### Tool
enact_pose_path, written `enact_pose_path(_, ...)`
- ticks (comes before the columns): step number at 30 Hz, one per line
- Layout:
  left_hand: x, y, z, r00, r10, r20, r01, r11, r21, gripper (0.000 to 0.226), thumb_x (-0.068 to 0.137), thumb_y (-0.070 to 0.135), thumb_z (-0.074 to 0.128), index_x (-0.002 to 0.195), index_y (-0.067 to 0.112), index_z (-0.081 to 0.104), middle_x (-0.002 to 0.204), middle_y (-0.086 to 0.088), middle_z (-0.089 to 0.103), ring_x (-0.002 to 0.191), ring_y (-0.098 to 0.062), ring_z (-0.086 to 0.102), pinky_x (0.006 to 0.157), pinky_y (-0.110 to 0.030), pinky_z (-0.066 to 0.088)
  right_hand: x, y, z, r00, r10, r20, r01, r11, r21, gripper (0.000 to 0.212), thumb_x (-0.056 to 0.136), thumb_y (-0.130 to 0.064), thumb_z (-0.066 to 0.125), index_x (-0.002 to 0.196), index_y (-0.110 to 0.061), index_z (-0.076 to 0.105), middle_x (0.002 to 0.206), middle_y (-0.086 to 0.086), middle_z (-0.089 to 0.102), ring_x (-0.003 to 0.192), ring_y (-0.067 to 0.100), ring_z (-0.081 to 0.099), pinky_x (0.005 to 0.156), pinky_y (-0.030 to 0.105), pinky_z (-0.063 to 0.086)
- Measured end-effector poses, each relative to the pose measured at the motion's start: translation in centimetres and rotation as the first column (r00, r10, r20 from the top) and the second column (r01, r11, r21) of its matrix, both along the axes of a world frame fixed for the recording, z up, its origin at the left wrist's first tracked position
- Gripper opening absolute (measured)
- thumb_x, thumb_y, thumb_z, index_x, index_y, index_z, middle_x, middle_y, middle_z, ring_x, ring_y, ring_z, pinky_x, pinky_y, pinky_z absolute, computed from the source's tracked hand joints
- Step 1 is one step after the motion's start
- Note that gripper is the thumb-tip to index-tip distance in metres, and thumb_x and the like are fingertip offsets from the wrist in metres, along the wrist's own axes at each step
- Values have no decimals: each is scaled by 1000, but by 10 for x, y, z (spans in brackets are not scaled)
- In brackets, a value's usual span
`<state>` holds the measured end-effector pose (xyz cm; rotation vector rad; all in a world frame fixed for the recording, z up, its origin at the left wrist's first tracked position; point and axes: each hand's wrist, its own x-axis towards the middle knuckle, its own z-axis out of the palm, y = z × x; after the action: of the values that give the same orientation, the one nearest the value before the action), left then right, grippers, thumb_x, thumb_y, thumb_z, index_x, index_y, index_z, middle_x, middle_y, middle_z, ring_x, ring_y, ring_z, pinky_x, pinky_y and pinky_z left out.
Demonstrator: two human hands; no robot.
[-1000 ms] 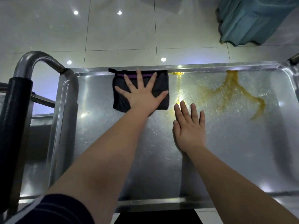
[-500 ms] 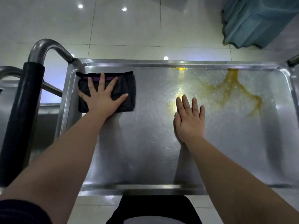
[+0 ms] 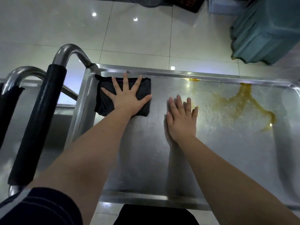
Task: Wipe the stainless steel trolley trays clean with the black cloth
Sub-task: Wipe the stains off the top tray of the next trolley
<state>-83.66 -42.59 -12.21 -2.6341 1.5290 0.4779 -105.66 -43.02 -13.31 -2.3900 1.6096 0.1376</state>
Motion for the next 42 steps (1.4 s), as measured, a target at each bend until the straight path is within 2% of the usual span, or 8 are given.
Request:
enact_pose_path(3,3,-1,-3,1000,12,-11,-13,1000,-12,90,65,99,10,143,61,-16,160,8,-25,144,-41,-24,96,-81,-15,16,3,-12,997,-47,-63,47,999,9,57,98,-51,2,153,-43,-8,163,-12,-11,149,26,-18,115,56,-13)
enact_pose_path(13,65,-19,-11,999,26,25,-25,999,-23,92,58,104,6,139,66,-15,161,10,-24,146,-38,-21,95,-81,-15,13,6,-16,998,-36,-43,34,998,-61,57,99,-50,0,155,-40,-4,164,-9,-5,150,28,-13,117,57,-7)
enact_pose_path(19,26,-12,-12,996,-92,12,92,996,-7,88,61,101,4,136,65,-24,161,11,-22,145,-41,-23,96,-81,-14,13,2,-16,998,-39,-43,38,999,-31,57,99,-50,3,154,-41,-7,164,-9,-8,150,28,-16,116,60,-7)
enact_pose_path(22,-5,31,-10,989,-150,14,150,988,-37,88,67,99,8,143,61,-17,162,9,-19,145,-41,-21,99,-81,-11,13,2,-15,999,-32,-42,32,999,-10,56,99,-50,5,154,-42,-8,164,-10,-9,149,27,-17,115,60,-8)
enact_pose_path(27,-68,171,-11,990,-131,61,137,985,-107,87,76,92,23,152,51,10,165,2,2,148,-45,-5,102,-81,-2,12,5,-12,999,-25,-28,25,1000,2,56,100,-49,7,154,-41,-6,164,-10,-11,149,27,-19,116,59,-10)
enact_pose_path(31,-70,216,-7,993,-98,62,101,994,-49,86,76,92,21,151,52,12,165,3,5,148,-44,-4,101,-82,0,13,8,-10,999,-15,-36,15,1000,11,57,100,-49,5,155,-40,-6,164,-9,-11,149,28,-19,116,59,-9)
enact_pose_path(38,12,118,-10,996,1,84,1,1000,-19,87,68,98,9,144,62,-10,163,11,-14,146,-39,-17,99,-81,-7,11,10,-14,996,20,-88,-21,1000,-11,59,98,-55,1,154,-41,-10,163,-10,-14,148,32,-22,115,62,-9)
enact_pose_path(42,68,26,-12,995,-94,27,95,995,-35,87,62,101,7,139,66,-16,162,13,-17,146,-37,-22,99,-82,-10,7,5,-15,993,77,-88,-78,997,-6,62,92,-69,0,150,-51,-10,160,-17,-16,146,36,-23,113,64,-13)
